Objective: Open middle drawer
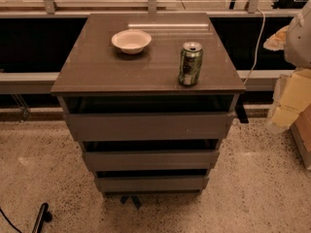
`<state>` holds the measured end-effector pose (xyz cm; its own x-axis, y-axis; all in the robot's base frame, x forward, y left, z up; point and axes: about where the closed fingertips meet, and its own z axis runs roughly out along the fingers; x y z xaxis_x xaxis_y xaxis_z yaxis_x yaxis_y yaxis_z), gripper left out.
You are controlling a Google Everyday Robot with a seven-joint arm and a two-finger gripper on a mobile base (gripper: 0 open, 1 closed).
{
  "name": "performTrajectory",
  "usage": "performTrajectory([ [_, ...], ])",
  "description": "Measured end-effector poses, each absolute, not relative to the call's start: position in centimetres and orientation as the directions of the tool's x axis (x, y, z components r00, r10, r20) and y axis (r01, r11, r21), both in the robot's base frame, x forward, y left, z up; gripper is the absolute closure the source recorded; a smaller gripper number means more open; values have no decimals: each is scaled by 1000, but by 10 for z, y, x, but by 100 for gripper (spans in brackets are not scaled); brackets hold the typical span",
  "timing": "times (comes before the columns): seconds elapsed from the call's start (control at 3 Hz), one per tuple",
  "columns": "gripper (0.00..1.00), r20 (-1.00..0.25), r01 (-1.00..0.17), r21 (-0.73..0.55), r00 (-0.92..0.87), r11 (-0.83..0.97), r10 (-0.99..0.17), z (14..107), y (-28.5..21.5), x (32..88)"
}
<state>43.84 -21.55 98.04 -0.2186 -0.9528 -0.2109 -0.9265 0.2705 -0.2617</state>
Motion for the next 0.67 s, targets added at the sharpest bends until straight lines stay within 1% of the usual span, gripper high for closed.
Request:
performTrajectory([
  [0.33,0,-211,-927,-262,-219,270,-953,980,-215,438],
  [0.67,0,-239,-951,-207,-178,229,-955,919,-190,453],
])
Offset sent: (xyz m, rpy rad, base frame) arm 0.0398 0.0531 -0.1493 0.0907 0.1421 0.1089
